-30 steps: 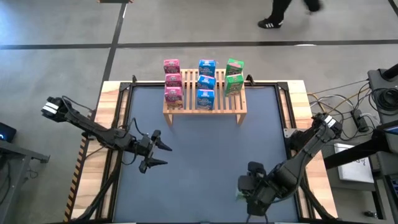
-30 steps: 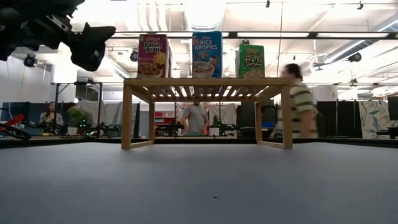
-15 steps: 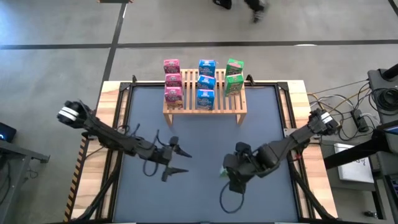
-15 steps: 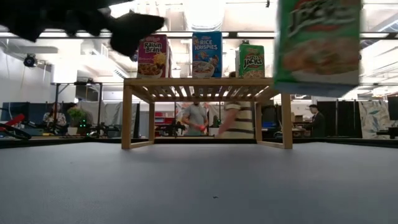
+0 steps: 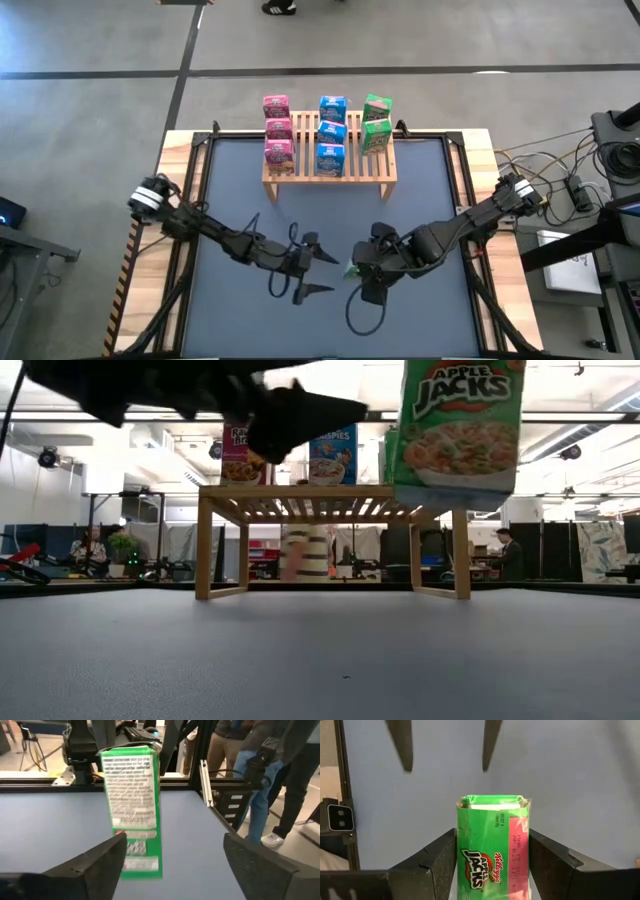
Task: Stack cereal on shelf
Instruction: Put the green cereal box on the shelf aligned with the other green cereal boxes
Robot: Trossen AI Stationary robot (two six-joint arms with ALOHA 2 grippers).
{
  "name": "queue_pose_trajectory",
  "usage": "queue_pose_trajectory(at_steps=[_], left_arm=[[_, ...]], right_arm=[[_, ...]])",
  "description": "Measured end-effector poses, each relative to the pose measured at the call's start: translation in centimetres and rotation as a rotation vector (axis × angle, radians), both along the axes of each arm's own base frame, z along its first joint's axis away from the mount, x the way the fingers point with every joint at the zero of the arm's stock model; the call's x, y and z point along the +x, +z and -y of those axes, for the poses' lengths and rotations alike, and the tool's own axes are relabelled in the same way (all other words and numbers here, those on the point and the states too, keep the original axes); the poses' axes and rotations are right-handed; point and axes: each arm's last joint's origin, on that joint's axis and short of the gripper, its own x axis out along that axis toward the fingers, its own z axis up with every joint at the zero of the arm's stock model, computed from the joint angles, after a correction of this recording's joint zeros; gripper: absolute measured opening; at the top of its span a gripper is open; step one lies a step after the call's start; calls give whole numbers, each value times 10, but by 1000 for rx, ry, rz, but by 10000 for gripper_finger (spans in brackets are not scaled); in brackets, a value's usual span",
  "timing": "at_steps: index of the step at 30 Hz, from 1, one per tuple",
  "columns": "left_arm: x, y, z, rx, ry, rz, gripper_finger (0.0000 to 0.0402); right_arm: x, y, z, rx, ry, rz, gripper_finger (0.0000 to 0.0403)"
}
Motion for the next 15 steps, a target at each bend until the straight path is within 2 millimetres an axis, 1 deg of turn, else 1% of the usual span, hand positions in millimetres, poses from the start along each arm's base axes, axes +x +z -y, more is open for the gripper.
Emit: queue_pose_trajectory(at_steps=[5, 8, 11, 15], left_arm=[[21, -1, 4, -2, 3, -62, 365], [31, -1, 4, 7, 12, -88, 388], [38, -2, 3, 6, 23, -96, 394], [43, -4, -4, -17, 49, -105, 381]], right_arm=[[2, 1, -1, 1, 15, 20, 207], [2, 1, -1, 1, 15, 20, 207], [2, 1, -1, 1, 17, 23, 207], [3, 2, -2, 3, 26, 38, 207]])
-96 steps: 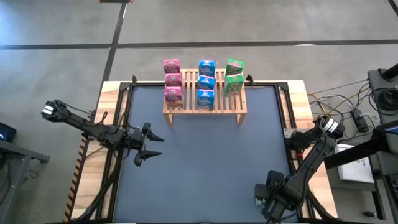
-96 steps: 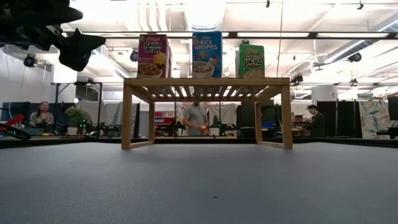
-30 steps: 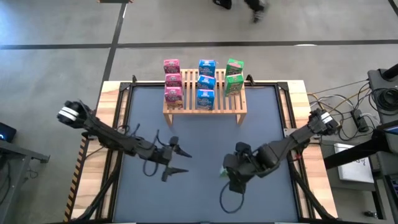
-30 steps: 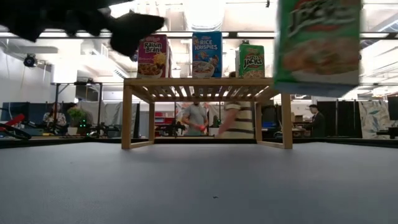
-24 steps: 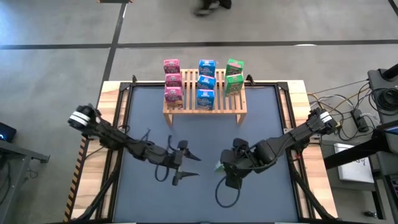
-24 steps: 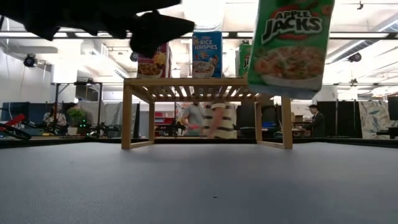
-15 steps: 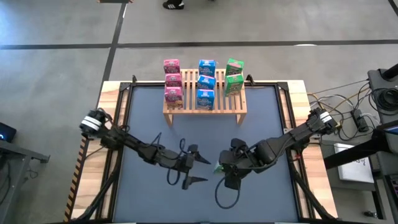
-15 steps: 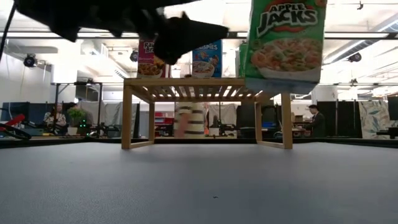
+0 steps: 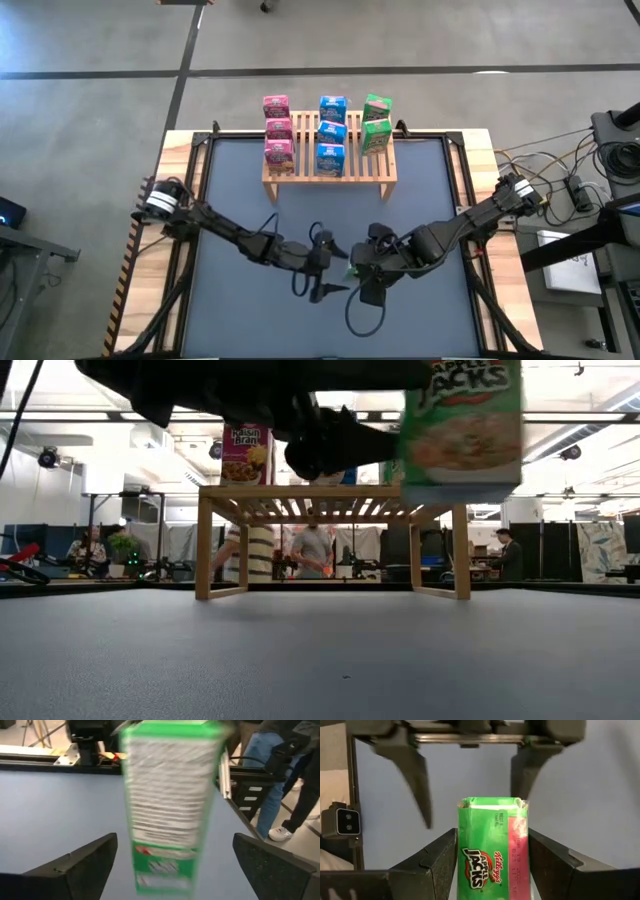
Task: Stack cereal on shelf
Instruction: Put the green cereal box on the shelf aligned with the other green cereal boxes
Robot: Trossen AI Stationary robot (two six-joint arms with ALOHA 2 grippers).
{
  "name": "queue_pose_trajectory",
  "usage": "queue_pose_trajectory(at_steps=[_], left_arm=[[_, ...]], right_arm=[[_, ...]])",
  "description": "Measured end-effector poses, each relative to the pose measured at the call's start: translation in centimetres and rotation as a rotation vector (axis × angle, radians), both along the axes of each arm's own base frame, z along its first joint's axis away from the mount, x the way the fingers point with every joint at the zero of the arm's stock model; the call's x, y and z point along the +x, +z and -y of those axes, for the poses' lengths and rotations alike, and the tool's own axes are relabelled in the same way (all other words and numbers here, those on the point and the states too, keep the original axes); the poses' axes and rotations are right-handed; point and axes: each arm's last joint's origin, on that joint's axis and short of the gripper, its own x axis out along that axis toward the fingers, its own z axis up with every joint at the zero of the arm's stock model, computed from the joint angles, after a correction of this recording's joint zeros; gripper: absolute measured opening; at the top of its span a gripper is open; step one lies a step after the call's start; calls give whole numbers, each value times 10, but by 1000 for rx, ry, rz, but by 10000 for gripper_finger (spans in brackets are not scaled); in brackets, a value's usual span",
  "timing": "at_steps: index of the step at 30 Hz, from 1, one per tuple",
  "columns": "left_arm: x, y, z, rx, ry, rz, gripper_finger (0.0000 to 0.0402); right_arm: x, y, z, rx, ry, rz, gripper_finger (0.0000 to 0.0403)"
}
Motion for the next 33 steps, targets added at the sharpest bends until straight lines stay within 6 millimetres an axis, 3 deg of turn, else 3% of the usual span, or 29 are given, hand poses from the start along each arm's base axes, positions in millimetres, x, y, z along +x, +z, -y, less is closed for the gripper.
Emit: queue_pose_trajectory(at_steps=[11, 25, 29, 33], left_arm=[[3, -2, -6, -16, 20, 0, 315], [3, -1, -6, -3, 15, 9, 152], [3, -1, -6, -4, 14, 13, 135], [3, -2, -6, 4, 14, 7, 144]], right_arm=[[1, 1, 0, -2, 12, 12, 207], [2, 1, -1, -2, 16, 22, 207], [2, 16, -2, 20, 16, 57, 207], [-1, 41, -8, -25, 33, 148, 207]])
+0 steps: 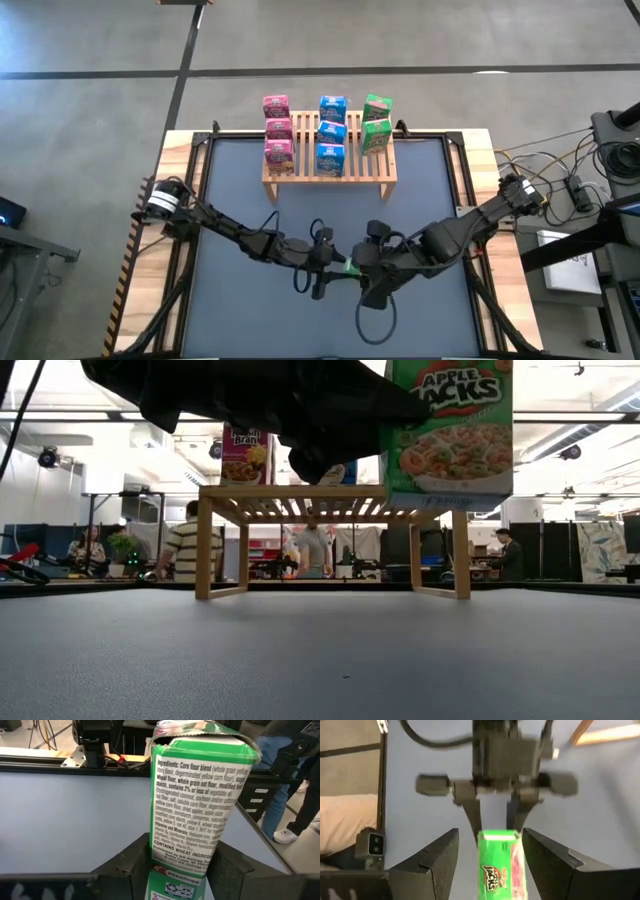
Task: Stack cereal on shelf
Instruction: Put the green cereal box on the shelf aligned with the other green cereal boxes
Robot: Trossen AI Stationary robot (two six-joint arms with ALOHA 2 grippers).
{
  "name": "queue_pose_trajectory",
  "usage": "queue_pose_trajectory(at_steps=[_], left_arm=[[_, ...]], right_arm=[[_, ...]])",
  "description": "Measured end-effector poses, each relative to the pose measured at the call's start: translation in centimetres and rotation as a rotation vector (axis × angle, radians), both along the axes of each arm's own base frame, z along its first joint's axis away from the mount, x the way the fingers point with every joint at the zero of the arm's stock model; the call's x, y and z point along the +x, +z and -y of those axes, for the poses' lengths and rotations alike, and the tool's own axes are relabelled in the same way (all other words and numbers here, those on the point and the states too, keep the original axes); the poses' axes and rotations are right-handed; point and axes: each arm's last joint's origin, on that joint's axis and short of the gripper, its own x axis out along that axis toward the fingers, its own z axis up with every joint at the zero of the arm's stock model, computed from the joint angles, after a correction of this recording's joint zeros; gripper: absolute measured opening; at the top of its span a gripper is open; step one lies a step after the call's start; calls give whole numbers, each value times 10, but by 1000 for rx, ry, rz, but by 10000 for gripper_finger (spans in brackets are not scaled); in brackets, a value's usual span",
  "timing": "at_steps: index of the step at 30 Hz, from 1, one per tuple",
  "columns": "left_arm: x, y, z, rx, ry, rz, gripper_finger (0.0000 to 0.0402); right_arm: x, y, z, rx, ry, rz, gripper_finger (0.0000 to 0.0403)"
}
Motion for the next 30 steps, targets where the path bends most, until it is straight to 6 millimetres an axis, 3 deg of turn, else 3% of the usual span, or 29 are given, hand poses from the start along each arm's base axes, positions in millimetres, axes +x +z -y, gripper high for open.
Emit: queue_pose_trajectory(at_steps=[7, 13, 17, 22, 27, 30], left_arm=[[-2, 4, 0, 11, -3, -3, 150], [-13, 35, -4, 43, -13, 26, 147], [-26, 64, -8, 69, -22, 67, 147], [-42, 94, -13, 95, -28, 119, 147], [-53, 110, -17, 96, -29, 139, 147], [-58, 116, -19, 106, -30, 137, 147]], right_arm=[[-20, 30, -11, -185, -33, 108, 207], [-60, 32, -35, -430, -89, 263, 207], [-87, 14, -42, -472, -152, 336, 207], [-112, -23, -32, -455, -256, 415, 207], [-123, -58, -19, -344, -279, 517, 207], [-117, -76, -17, -249, -158, 579, 207]])
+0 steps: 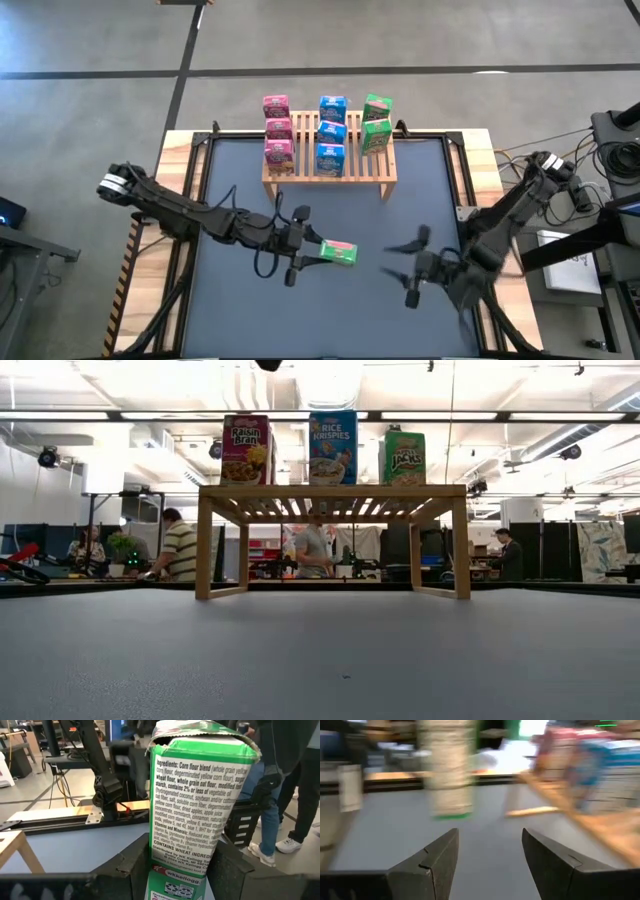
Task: Stack cereal on shelf
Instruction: Put the green cereal box on the shelf aligned with the other green cereal boxes
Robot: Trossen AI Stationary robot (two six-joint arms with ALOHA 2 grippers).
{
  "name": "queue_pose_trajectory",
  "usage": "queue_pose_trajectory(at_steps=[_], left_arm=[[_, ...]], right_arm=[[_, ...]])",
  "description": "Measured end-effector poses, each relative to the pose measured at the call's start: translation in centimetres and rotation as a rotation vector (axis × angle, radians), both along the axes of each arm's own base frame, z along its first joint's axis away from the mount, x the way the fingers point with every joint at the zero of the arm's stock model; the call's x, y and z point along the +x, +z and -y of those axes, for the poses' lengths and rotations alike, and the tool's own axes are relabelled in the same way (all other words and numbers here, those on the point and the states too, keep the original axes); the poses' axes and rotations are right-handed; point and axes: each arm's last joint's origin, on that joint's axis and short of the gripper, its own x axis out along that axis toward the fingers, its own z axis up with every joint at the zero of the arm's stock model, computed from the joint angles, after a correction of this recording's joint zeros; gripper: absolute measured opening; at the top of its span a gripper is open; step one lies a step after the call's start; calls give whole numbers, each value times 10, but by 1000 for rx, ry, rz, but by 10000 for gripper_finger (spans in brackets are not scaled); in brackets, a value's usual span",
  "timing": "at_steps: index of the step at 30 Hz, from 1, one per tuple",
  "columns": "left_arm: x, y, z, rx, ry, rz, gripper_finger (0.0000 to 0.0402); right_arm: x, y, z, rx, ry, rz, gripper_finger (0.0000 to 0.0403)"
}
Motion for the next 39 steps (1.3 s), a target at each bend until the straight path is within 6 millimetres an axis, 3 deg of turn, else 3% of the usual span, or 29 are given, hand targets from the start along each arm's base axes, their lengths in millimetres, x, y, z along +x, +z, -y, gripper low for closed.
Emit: queue_pose_trajectory(at_steps=[5, 7, 10, 15, 19, 29, 39], left_arm=[[-9, 11, -3, -3, 0, 23, 147], [-12, 16, -4, -6, 0, 33, 147], [-17, 20, -6, -3, 0, 22, 147], [-22, 20, -7, 5, 1, -10, 147], [-21, 17, -8, 12, 15, -26, 147], [-20, 11, -15, 55, 129, -76, 147], [-20, 11, -15, 52, 130, -77, 147]], right_arm=[[13, -25, 6, -13, 403, 241, 207], [16, -36, 16, -72, 379, 288, 207], [22, -53, 38, -108, 206, 271, 207], [34, -66, 70, 34, 171, 286, 207], [41, -63, 78, 81, 261, 301, 207], [51, -40, 75, -1, 270, 357, 213], [52, -39, 77, 14, 255, 363, 322]])
